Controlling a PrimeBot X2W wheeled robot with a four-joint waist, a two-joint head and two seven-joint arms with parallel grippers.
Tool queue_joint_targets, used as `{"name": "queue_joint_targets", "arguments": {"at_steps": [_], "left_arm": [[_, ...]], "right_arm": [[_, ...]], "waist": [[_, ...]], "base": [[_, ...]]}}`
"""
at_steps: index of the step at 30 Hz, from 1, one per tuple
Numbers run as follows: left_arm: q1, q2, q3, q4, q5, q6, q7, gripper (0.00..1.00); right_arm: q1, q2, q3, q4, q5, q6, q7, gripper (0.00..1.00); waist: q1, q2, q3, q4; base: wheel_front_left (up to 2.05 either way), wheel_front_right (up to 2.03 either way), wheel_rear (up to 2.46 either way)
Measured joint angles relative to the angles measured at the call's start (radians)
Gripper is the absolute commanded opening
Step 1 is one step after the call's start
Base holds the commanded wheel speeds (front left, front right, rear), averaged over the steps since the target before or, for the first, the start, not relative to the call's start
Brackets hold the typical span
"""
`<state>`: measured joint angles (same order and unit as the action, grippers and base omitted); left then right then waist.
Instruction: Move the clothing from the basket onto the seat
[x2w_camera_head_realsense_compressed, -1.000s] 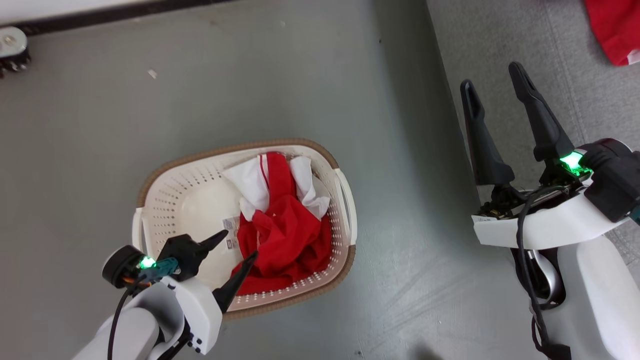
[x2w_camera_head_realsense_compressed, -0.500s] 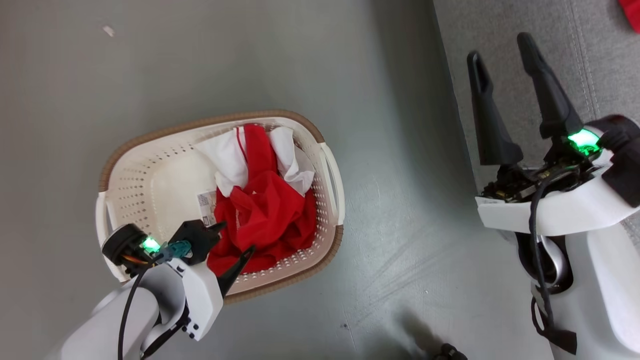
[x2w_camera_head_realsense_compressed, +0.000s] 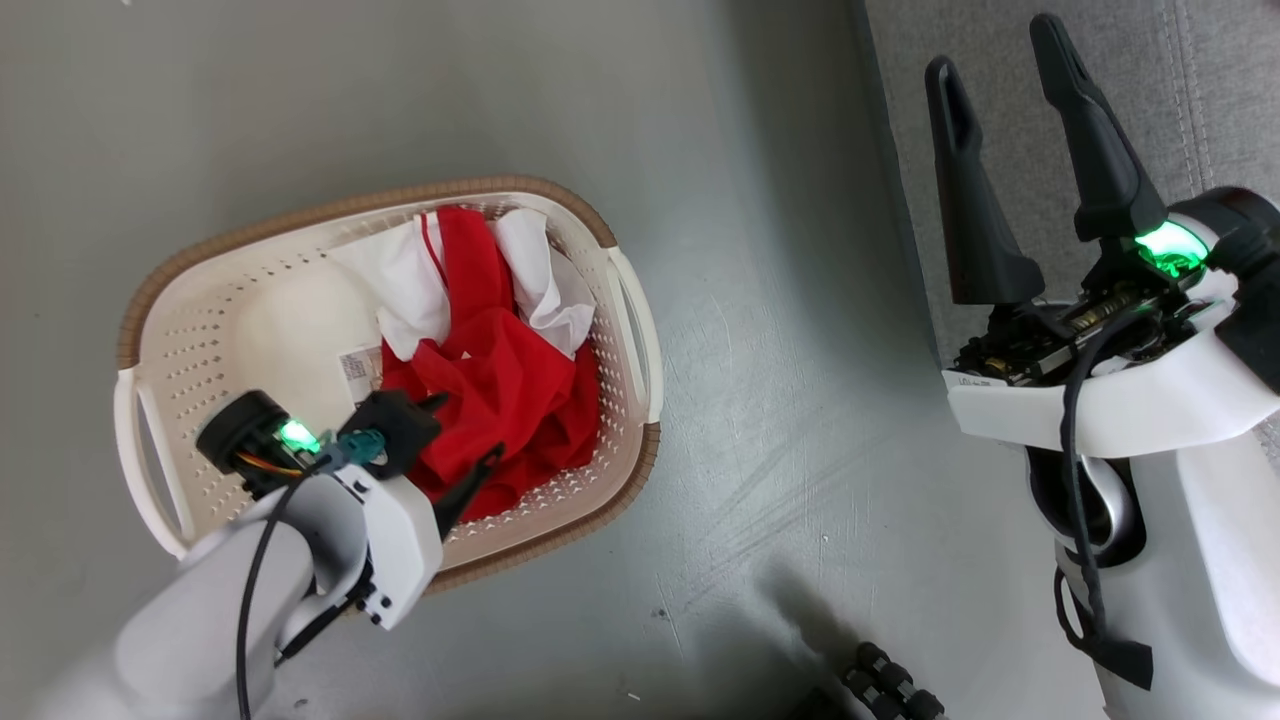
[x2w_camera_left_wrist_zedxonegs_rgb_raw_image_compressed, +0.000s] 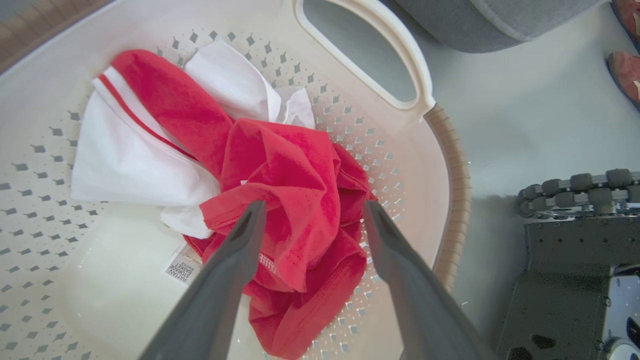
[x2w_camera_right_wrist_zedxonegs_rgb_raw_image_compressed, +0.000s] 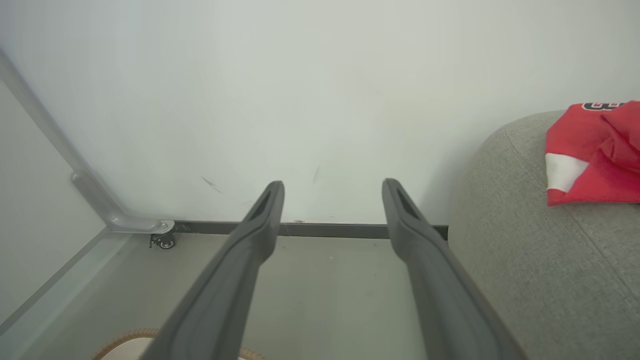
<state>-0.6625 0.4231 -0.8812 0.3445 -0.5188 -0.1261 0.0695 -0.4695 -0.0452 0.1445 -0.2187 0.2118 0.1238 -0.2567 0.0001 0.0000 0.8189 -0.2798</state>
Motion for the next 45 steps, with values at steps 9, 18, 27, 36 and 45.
{"name": "queue_joint_targets", "arguments": {"at_steps": [9, 18, 27, 36, 45], "left_arm": [[-0.055, 0.030, -0.014, 0.032, 0.000, 0.000, -0.002, 1.00], [-0.093, 0.054, -0.042, 0.049, 0.000, 0.000, -0.011, 1.00], [-0.126, 0.060, -0.070, 0.068, -0.020, 0.000, -0.032, 0.00], [-0.130, 0.068, -0.087, 0.064, -0.088, 0.000, -0.068, 0.00], [-0.130, 0.080, -0.103, 0.050, -0.142, 0.000, -0.115, 0.00]], "right_arm": [[-0.012, 0.000, 0.002, -0.012, 0.025, 0.000, 0.000, 1.00], [-0.047, 0.000, 0.005, -0.022, 0.035, 0.000, 0.000, 1.00], [-0.059, 0.000, 0.000, -0.021, 0.044, 0.000, 0.000, 1.00], [-0.092, 0.000, -0.004, -0.008, 0.037, 0.000, 0.000, 1.00], [-0.126, 0.000, -0.006, 0.001, 0.013, 0.000, 0.000, 1.00]], "waist": [[0.0000, 0.0000, 0.053, -0.018], [0.0000, 0.0000, 0.098, -0.030], [0.0000, 0.0000, 0.123, -0.035], [0.0000, 0.0000, 0.115, -0.025], [0.0000, 0.0000, 0.094, -0.002]], "base": [[0.00, 0.00, 0.00], [0.00, 0.00, 0.00], [0.00, 0.00, 0.00], [0.00, 0.00, 0.00], [0.00, 0.00, 0.00]]}}
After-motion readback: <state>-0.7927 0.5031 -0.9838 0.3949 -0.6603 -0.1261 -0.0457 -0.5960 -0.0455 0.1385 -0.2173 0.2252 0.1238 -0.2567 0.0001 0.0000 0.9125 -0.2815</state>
